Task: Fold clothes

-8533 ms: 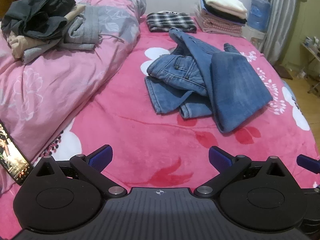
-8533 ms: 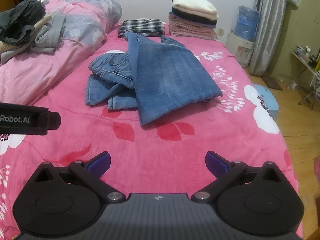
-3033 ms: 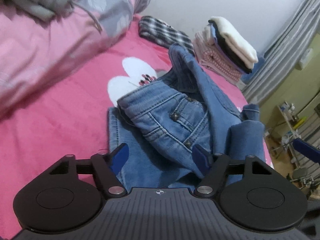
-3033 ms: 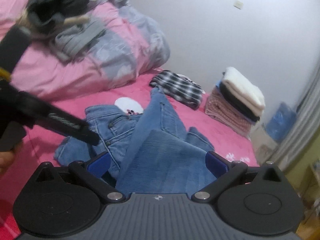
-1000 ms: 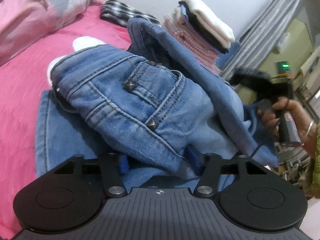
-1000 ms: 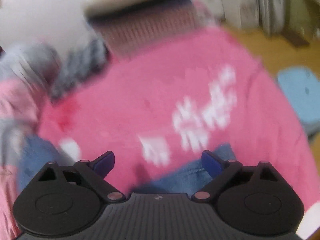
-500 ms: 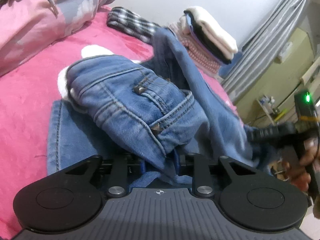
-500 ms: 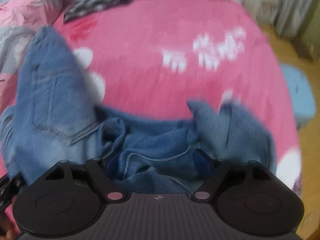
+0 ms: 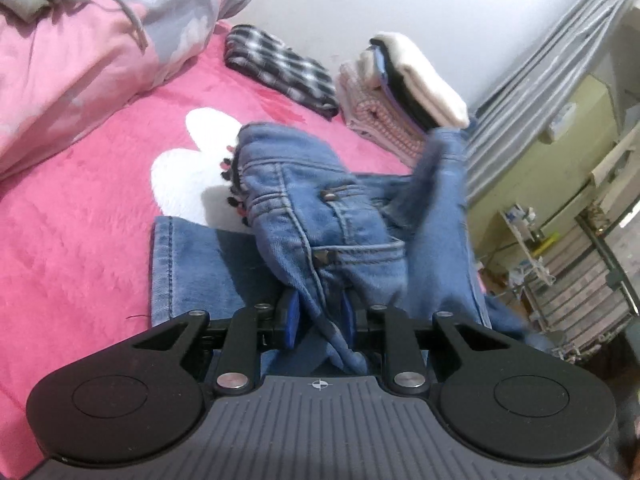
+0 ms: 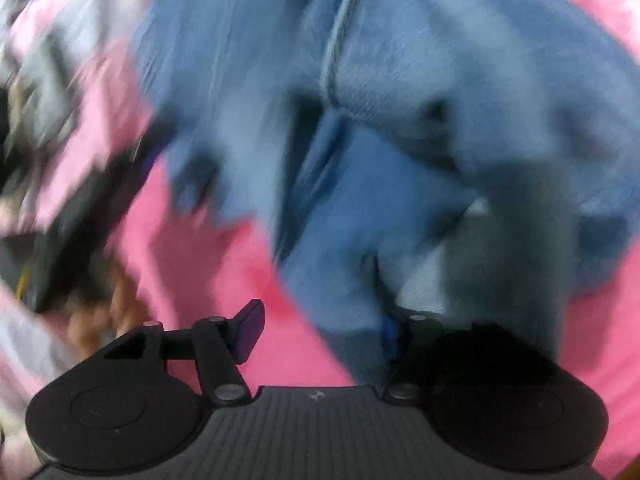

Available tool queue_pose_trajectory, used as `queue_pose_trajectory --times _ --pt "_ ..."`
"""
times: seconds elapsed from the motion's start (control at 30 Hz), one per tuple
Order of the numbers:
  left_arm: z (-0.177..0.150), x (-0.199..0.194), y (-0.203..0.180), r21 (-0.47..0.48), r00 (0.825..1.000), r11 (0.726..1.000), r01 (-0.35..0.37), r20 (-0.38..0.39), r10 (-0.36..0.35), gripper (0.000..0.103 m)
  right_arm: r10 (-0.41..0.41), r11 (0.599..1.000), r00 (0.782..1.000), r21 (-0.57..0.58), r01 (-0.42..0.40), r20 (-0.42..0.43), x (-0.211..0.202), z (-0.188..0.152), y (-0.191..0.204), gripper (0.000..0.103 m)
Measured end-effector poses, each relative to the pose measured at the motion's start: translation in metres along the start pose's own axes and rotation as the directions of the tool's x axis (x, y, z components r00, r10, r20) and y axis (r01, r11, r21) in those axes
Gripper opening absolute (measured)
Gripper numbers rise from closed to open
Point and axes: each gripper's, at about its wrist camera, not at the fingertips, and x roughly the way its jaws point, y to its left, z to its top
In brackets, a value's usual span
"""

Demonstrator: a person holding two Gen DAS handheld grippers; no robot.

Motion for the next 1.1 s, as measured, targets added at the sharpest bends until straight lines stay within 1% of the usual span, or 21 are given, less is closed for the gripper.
queue_pose_trajectory --times 0.07,0.13,0.2,0.27,0.3,0.37,0.4,0.43,0.5,0.57,0.63,0.67,0.7,0.73,0.77,0.83,0.87,0.93,1.03,1.07,1.1 --pt "-0.001 -0.006 -0.002 0.013 1.0 1.0 0.01 0.005 -0.011 0.021 0.011 0.998 1.0 -0.055 -0.012 -0.019 0.012 -0.018 0.015 0.061" --pt "-0.002 -0.009 -0.004 0.026 1.0 1.0 0.009 0.001 -0.009 0.022 -0.024 0.994 1.0 -0.104 0.026 0.015 0.013 -0.026 0.024 0.061" --pt "-0.003 -0.011 -0.005 0.039 1.0 0.999 0.003 -0.014 -0.002 0.022 -0.026 0.992 0.998 -0.124 0.032 0.056 0.006 -0.03 0.03 0.061" --pt "-0.003 -0.012 -0.005 0.05 1.0 0.999 -0.004 -0.029 0.006 0.023 -0.017 0.988 0.992 -0.151 0.036 0.122 -0.014 -0.033 0.037 0.061" --pt "-0.004 -0.012 -0.005 0.052 0.999 0.999 -0.008 -0.034 0.01 0.026 -0.017 0.981 0.986 -0.186 0.048 0.165 -0.027 -0.034 0.044 0.061" --pt "-0.006 -0.013 -0.004 0.048 0.999 0.999 -0.017 -0.04 0.019 0.029 -0.008 0.966 0.969 -0.249 0.072 0.249 -0.052 -0.034 0.054 0.062" --pt "-0.008 -0.013 -0.003 0.047 0.999 0.999 -0.02 -0.044 0.022 0.03 0.002 0.964 0.957 -0.257 0.076 0.291 -0.063 -0.028 0.051 0.062" --pt "-0.009 -0.013 -0.003 0.046 0.999 0.999 -0.022 -0.048 0.024 0.033 0.011 0.969 0.94 -0.235 0.074 0.341 -0.075 -0.021 0.044 0.062" --pt "-0.012 -0.013 -0.002 0.049 0.998 0.998 -0.033 -0.052 0.036 0.038 0.025 0.979 0.899 -0.192 0.066 0.438 -0.098 -0.007 0.03 0.062" --pt "-0.015 -0.013 -0.001 0.059 0.997 0.996 -0.064 -0.044 0.067 0.045 0.03 0.989 0.846 -0.137 0.052 0.532 -0.122 0.009 0.015 0.063" --pt "-0.017 -0.014 0.0 0.071 0.994 0.993 -0.097 -0.038 0.099 0.053 0.028 0.999 0.791 -0.04 -0.005 0.612 -0.138 0.024 -0.014 0.064" --pt "-0.017 -0.015 0.001 0.08 0.992 0.99 -0.115 -0.037 0.119 0.055 0.019 1.0 0.762 0.005 -0.03 0.647 -0.143 0.031 -0.028 0.066" --pt "-0.018 -0.015 0.003 0.089 0.99 0.987 -0.134 -0.035 0.138 0.059 -0.015 0.999 0.734 0.049 -0.024 0.679 -0.145 0.039 -0.038 0.072" --pt "-0.018 -0.015 0.004 0.098 0.987 0.983 -0.153 -0.034 0.157 0.062 -0.055 0.997 0.713 0.079 -0.001 0.7 -0.145 0.046 -0.048 0.073" --pt "-0.019 -0.015 0.004 0.112 0.984 0.979 -0.17 -0.034 0.174 0.065 -0.09 0.994 0.706 0.105 0.022 0.702 -0.144 0.054 -0.06 0.073" --pt "-0.02 -0.012 0.004 0.149 0.977 0.968 -0.202 -0.037 0.209 0.076 -0.142 0.986 0.719 0.159 0.044 0.681 -0.137 0.066 -0.086 0.074" --pt "-0.021 -0.01 0.003 0.169 0.973 0.962 -0.217 -0.04 0.226 0.079 -0.15 0.983 0.728 0.181 0.036 0.669 -0.129 0.07 -0.095 0.074" --pt "-0.024 -0.004 0.003 0.199 0.967 0.952 -0.232 -0.056 0.247 0.09 -0.139 0.975 0.756 0.22 -0.007 0.639 -0.112 0.081 -0.111 0.074" --pt "-0.033 0.003 0.0 0.249 0.964 0.941 -0.231 -0.07 0.255 0.096 -0.096 0.962 0.803 0.261 -0.076 0.588 -0.082 0.092 -0.124 0.076" --pt "-0.036 0.005 -0.002 0.266 0.964 0.936 -0.229 -0.072 0.257 0.096 -0.093 0.965 0.8 0.252 -0.075 0.593 -0.077 0.09 -0.121 0.077" --pt "-0.037 0.005 -0.003 0.284 0.963 0.932 -0.227 -0.074 0.257 0.096 -0.085 0.968 0.803 0.238 -0.073 0.59 -0.073 0.088 -0.118 0.078"
